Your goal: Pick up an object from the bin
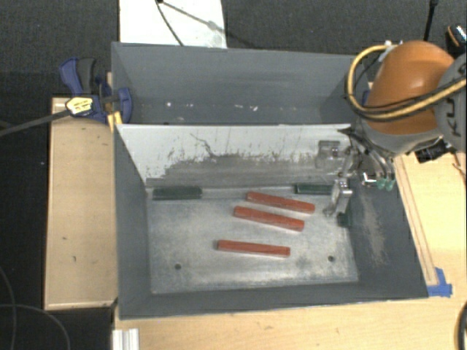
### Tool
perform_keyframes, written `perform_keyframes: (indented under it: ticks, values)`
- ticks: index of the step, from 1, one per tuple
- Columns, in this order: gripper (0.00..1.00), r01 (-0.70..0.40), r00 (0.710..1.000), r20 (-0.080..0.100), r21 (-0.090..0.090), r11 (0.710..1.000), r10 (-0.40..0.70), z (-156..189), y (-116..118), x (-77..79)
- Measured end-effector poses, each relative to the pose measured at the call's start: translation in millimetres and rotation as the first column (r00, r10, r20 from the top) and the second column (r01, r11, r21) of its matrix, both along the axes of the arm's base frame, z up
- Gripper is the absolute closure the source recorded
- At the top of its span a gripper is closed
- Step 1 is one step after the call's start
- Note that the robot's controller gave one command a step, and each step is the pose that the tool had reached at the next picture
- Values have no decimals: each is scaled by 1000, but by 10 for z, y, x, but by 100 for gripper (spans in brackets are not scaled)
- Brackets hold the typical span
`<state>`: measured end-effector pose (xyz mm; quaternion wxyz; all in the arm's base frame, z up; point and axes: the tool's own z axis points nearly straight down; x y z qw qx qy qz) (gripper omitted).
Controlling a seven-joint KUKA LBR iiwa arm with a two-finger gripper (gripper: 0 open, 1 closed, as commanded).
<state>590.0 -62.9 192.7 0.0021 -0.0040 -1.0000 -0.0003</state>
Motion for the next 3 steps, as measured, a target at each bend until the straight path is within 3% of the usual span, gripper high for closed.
perform_keyframes:
  ticks: [1, 2, 3]
  values:
    - [0, -82, 997, 5, 0, 997, 82, -1252, 38, 22]
    - [100, -84, 996, 13, -2, 996, 84, -1199, 35, 49]
    - [100, -117, 993, 14, -4, 993, 117, 132, -121, -64]
